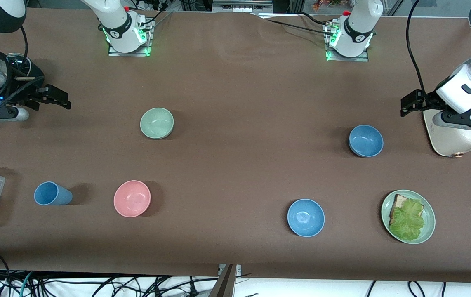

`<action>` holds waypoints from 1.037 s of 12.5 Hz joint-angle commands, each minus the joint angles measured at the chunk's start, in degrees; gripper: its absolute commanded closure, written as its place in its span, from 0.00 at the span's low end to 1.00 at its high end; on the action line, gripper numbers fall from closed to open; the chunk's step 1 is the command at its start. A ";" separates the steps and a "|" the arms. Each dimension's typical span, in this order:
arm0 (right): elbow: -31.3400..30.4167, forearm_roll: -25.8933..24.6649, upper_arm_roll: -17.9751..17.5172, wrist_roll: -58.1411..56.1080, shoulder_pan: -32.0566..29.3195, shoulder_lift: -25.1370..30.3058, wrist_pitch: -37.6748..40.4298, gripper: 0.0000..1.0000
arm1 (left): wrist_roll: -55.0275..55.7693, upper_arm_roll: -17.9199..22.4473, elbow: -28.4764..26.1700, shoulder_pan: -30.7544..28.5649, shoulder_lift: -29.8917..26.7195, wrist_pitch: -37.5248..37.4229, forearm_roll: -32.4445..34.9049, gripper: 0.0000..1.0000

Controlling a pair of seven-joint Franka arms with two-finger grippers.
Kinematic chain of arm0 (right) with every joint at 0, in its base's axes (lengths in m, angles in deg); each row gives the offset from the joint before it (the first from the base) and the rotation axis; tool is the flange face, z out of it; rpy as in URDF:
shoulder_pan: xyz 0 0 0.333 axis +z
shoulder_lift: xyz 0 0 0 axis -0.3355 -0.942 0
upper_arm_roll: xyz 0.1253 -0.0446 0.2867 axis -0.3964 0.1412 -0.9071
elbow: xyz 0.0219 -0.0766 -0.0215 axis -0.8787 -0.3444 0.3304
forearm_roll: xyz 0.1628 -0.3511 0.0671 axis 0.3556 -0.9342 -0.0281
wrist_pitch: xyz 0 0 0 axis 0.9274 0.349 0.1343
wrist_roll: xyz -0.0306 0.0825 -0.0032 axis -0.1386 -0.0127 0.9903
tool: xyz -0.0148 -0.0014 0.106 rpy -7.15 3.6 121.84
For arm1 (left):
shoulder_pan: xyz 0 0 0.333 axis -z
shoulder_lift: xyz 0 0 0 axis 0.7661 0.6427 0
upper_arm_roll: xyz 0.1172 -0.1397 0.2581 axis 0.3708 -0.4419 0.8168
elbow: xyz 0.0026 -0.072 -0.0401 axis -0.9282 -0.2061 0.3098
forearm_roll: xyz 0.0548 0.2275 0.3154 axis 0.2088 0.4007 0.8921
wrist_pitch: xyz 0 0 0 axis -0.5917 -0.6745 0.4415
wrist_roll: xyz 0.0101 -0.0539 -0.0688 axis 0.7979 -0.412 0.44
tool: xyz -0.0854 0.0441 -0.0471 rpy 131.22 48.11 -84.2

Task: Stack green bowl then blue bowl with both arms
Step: 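Reach the right gripper down to the pale green bowl's rim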

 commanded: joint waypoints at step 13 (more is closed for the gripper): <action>-36.33 0.45 -13.65 13.35 0.29 -5.63 -45.61 0.00 | 0.13 -0.27 0.02 -0.83 0.10 -0.54 -1.33 0.00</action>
